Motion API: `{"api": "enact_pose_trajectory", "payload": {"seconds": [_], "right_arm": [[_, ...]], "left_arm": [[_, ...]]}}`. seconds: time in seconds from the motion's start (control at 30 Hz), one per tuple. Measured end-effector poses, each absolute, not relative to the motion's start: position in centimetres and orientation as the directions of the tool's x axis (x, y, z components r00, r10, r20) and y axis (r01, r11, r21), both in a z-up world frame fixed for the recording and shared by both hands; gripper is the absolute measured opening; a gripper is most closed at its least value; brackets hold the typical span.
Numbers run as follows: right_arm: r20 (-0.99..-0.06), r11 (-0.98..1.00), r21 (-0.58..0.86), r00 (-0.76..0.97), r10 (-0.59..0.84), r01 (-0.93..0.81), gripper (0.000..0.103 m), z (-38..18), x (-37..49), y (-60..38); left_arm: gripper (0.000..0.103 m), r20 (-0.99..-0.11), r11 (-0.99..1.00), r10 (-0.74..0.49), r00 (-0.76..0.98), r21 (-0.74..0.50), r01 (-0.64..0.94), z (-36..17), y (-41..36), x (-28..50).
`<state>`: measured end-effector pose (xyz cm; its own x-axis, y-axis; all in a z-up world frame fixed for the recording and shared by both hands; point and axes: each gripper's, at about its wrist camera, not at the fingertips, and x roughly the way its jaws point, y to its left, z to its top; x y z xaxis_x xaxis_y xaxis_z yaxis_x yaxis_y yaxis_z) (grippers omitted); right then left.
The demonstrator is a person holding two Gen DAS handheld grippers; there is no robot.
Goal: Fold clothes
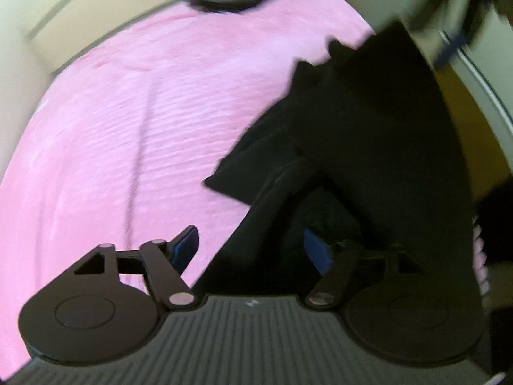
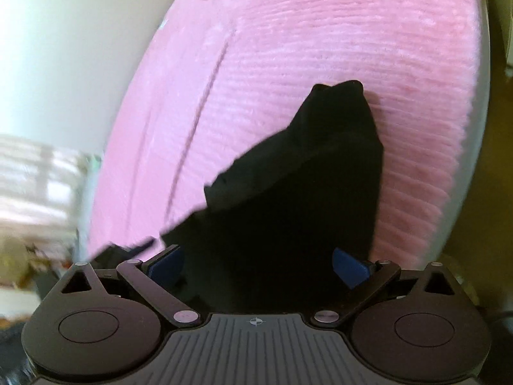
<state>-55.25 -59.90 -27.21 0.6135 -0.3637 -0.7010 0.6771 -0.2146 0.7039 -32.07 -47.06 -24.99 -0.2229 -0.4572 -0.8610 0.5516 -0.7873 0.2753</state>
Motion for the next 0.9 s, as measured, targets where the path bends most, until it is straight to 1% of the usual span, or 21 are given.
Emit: {"api": "enact_pose_trajectory", "payload": {"seconds": [0.03,0.07,0.1,0.13,0.17,0.2,0.23,0.27,0.37,0.43,0.53,0.63,0.73,0.77,0.8,0.83,0.87,0.9], "right_arm": [[-0.709,-0.257,0.7,0.605,-0.363,0.666,0.101,-28.2,-55.4,-60.5],[-0.716,-0.298,0.696,0.597,-0.361,0.654,0.101,-29.1,-55.6,-61.1],[-0.723,-0.338,0.69,0.59,-0.36,0.64,0.101,-29.9,-55.6,-61.7],[-0.729,-0.373,0.685,0.585,-0.356,0.626,0.101,-30.7,-55.9,-62.2],[-0.732,-0.394,0.681,0.587,-0.345,0.617,0.095,-31.4,-55.7,-62.0],[-0.734,-0.397,0.679,0.598,-0.323,0.618,0.078,-31.8,-55.4,-62.0],[-0.737,-0.387,0.674,0.608,-0.294,0.63,0.032,-31.8,-55.4,-62.5],[-0.743,-0.37,0.667,0.615,-0.263,0.647,0.01,-31.5,-55.4,-62.9],[-0.742,-0.248,0.671,0.636,-0.213,0.699,0.009,-28.6,-55.8,-63.8],[-0.713,-0.169,0.7,0.669,-0.211,0.693,0.008,-25.6,-56.7,-64.5],[-0.645,-0.004,0.746,0.722,-0.25,0.666,0.008,-20.0,-57.4,-67.0],[-0.57,0.176,0.756,0.766,-0.298,0.631,0.008,-14.5,-56.7,-71.0],[-0.506,0.323,0.732,0.796,-0.331,0.6,0.008,-11.3,-54.3,-76.3],[-0.49,0.364,0.719,0.804,-0.337,0.592,0.009,-10.6,-53.0,-77.7],[-0.483,0.383,0.712,0.806,-0.342,0.589,0.014,-10.6,-51.7,-78.9],[-0.489,0.383,0.698,0.794,-0.362,0.605,0.046,-11.0,-50.4,-80.1],[-0.505,0.382,0.67,0.768,-0.394,0.636,0.086,-11.4,-49.3,-80.4],[-0.519,0.386,0.635,0.739,-0.429,0.669,0.094,-11.8,-48.4,-80.3]], "left_arm": [[0.037,-0.871,-0.8,-0.439,-0.222,0.266,0.538,-25.7,-47.5,-32.4],[0.024,-0.879,-0.806,-0.424,-0.217,0.256,0.534,-26.3,-47.8,-32.7],[0.005,-0.885,-0.807,-0.413,-0.214,0.247,0.537,-26.6,-48.1,-32.9],[0.005,-0.885,-0.797,-0.415,-0.212,0.241,0.553,-26.3,-48.4,-32.8],[0.004,-0.884,-0.787,-0.416,-0.211,0.235,0.57,-26.0,-48.8,-32.8],[0.004,-0.881,-0.766,-0.424,-0.209,0.225,0.603,-25.3,-49.1,-32.4],[0.004,-0.872,-0.712,-0.445,-0.204,0.206,0.672,-23.7,-49.5,-31.1],[0.004,-0.863,-0.652,-0.465,-0.198,0.183,0.735,-22.0,-50.0,-29.7],[0.004,-0.837,-0.454,-0.523,-0.164,0.11,0.884,-17.0,-51.1,-25.7],[0.004,-0.817,-0.352,-0.564,-0.118,0.109,0.93,-13.5,-50.1,-22.8],[0.004,-0.771,-0.147,-0.637,-0.001,0.12,0.982,-7.7,-47.8,-17.7],[0.004,-0.73,0.057,-0.674,0.109,0.096,0.994,-2.5,-45.1,-13.1],[0.007,-0.709,0.191,-0.689,0.149,0.021,0.981,0.9,-42.9,-9.8],[0.008,-0.71,0.218,-0.688,0.149,-0.006,0.976,1.1,-42.8,-9.0],[0.01,-0.712,0.244,-0.685,0.156,-0.023,0.969,1.0,-42.8,-8.1],[0.013,-0.717,0.27,-0.674,0.176,-0.018,0.963,0.2,-43.2,-7.2],[0.015,-0.722,0.296,-0.663,0.196,-0.013,0.955,-0.7,-43.7,-6.2],[0.023,-0.731,0.318,-0.648,0.212,-0.007,0.948,-1.7,-43.8,-5.5]]}}
